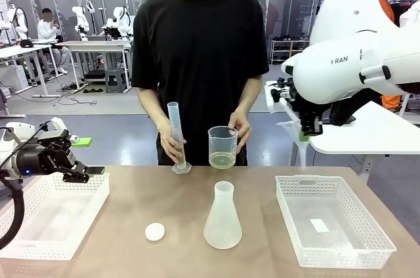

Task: Prepare the solutions needed for the experiment.
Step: Pick up the Plastic Funnel and insert it into the Big flask.

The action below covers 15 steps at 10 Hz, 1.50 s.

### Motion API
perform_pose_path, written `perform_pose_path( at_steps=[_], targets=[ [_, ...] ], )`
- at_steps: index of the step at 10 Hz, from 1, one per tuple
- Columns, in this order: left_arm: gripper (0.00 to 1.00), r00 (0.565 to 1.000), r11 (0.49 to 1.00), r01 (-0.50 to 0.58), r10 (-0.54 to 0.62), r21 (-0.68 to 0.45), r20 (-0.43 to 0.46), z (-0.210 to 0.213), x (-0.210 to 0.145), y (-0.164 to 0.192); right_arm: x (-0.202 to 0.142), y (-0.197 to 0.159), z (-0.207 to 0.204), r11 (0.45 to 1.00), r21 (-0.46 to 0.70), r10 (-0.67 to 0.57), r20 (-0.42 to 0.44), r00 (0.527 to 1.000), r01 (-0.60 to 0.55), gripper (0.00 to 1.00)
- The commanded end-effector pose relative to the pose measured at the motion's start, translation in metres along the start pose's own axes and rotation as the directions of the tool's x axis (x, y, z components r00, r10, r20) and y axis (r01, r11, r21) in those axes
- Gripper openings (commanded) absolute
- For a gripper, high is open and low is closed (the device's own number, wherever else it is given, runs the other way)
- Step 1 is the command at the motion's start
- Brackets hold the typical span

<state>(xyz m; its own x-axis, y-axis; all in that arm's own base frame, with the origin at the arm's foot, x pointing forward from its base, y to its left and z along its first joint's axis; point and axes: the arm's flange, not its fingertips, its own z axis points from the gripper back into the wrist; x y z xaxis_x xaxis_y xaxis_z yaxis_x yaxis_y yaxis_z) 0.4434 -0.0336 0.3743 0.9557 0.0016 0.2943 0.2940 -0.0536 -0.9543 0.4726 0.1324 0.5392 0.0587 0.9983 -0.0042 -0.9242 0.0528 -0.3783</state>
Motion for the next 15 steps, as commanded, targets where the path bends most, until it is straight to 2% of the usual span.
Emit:
perform_pose_path(
  at_steps=[1,3,5,6,9,12,13,15],
  targets=[
    [1.00,1.000,1.000,0.007,-0.007,-0.008,-0.003,0.000,-0.001,-0.001,0.023,0.028,0.019,0.979,-0.109,0.181,0.091,0.979,-0.171,0.05],
    [1.00,1.000,1.000,0.007,-0.007,-0.008,-0.003,0.000,-0.001,-0.001,0.040,0.052,0.043,0.940,-0.217,0.294,0.125,0.948,-0.263,0.05],
    [1.00,1.000,1.000,0.007,-0.007,-0.008,-0.003,0.000,-0.001,-0.001,0.054,0.078,0.065,0.880,-0.296,0.439,0.208,0.874,-0.372,0.05],
    [1.00,1.000,1.000,0.007,-0.007,-0.008,-0.003,0.000,-0.001,-0.001,0.060,0.088,0.074,0.843,-0.342,0.511,0.267,0.817,-0.415,0.05],
    [1.00,1.000,1.000,0.007,-0.007,-0.008,-0.003,0.000,-0.001,-0.001,0.070,0.114,0.091,0.801,-0.375,0.590,0.356,0.725,-0.468,0.05],
    [1.00,1.000,1.000,0.007,-0.007,-0.008,-0.003,0.000,-0.001,-0.001,0.073,0.124,0.091,0.771,-0.387,0.630,0.345,0.695,-0.506,0.05],
    [1.00,1.000,1.000,0.007,-0.007,-0.008,-0.003,0.000,-0.001,-0.001,0.082,0.121,0.096,0.794,-0.380,0.595,0.329,0.733,-0.474,0.05],
    [1.00,1.000,1.000,0.007,-0.007,-0.008,-0.003,0.000,-0.001,-0.001,0.082,0.121,0.096,0.794,-0.380,0.595,0.329,0.733,-0.474,0.05]
  ],
)
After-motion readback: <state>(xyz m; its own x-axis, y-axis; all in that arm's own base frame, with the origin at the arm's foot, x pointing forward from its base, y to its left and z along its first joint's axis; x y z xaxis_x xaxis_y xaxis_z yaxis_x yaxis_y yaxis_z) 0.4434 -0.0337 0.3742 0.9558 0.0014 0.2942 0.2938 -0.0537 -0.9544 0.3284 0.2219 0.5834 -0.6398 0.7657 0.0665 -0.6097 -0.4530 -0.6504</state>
